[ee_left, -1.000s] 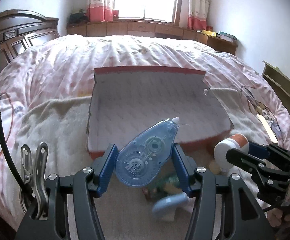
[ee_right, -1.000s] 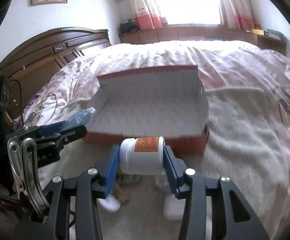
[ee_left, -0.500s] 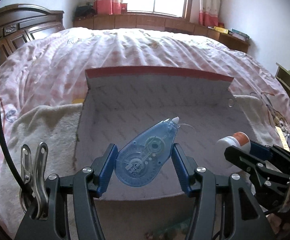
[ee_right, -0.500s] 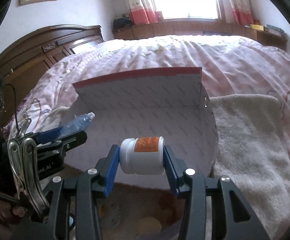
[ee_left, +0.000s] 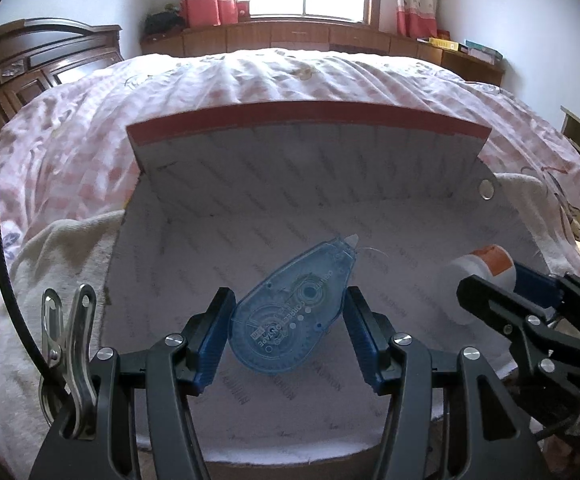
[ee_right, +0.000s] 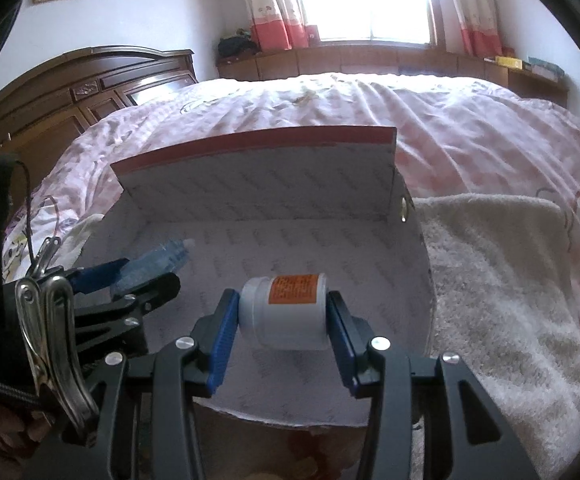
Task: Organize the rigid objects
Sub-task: 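Open both tools to drop the tape dispenser and jar into the box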
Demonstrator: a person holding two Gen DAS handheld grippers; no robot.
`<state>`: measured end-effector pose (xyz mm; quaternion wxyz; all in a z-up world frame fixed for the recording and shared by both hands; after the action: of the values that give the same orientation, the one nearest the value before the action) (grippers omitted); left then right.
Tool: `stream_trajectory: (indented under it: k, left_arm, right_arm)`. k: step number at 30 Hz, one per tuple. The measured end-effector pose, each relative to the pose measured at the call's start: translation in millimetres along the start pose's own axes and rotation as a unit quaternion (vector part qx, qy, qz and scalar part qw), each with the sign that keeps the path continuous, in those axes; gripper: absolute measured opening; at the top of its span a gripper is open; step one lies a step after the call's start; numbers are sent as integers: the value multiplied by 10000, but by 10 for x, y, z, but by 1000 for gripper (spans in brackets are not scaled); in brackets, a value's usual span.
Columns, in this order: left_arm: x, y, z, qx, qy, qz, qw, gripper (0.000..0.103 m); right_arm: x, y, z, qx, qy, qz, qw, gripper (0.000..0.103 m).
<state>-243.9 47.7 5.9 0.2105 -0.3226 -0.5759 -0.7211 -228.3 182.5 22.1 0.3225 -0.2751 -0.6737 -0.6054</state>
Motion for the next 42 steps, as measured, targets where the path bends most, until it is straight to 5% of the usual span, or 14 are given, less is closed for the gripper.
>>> stream_trajectory:
  k: [9, 17, 42]
  left_arm:
    - [-36, -103, -4, 5, 33, -113, 9999, 57]
    - [-79, -148, 15, -81, 88, -291, 9995, 57]
    - [-7, 134, -29, 50, 140, -33, 9999, 57]
  right_arm:
    - [-10, 0, -12, -103, 72, 140, 9998, 48]
    - [2, 43, -16, -56, -13, 240, 9997, 68]
    - [40, 255, -45, 428, -236, 457, 9978, 69]
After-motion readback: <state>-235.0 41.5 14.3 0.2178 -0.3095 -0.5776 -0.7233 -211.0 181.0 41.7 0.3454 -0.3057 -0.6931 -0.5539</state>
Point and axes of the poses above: each gripper's, at about its wrist camera, not at the fingertips, and y roughly against the way its jaws point, z to its right, x to its top, the point moved 8 cm from there along -y, roughly the way its jaws point, and after that the axes turned 9 degrees about -x, right-handed, at the moved point
